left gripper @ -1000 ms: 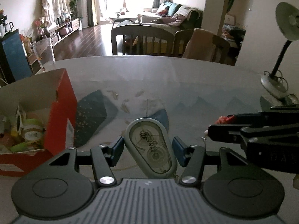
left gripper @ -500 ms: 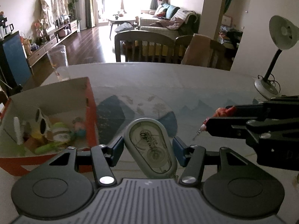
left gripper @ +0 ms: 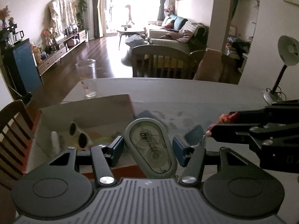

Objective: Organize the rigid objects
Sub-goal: 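Carry the tape dispenser and keychain over the box with both tools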

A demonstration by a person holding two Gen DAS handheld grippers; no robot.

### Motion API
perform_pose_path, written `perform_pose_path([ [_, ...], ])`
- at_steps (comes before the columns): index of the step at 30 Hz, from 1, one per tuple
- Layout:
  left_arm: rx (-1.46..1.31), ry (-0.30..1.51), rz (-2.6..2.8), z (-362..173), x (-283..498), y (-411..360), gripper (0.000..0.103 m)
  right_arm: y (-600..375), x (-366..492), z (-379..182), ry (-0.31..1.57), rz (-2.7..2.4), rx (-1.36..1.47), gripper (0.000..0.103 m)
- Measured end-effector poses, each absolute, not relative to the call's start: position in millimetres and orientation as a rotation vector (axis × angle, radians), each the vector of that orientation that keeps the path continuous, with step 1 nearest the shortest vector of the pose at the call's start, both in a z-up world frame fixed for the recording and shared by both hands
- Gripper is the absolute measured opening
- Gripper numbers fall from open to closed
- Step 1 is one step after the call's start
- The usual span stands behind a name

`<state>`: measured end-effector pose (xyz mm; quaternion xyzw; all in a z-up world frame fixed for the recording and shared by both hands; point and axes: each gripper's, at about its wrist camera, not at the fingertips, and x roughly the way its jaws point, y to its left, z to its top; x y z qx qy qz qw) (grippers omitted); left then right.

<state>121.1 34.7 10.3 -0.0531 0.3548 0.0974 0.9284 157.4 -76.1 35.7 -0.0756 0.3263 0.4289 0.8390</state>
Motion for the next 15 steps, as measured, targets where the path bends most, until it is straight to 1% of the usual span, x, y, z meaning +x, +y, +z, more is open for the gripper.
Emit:
perform_pose_path([
  [6, -0.114, 0.739, 0.225, 13.6, 114.6, 81.0, 0.057, -33.6, 153.5, 38.0, 0.682, 0.923, -0.175, 0.035],
  [15, -0.132, 0.753, 0.255, 9.4, 107.0, 146.8, 0.057, 23.6, 156.0, 26.4, 0.703, 0.923, -0.187, 0.035],
])
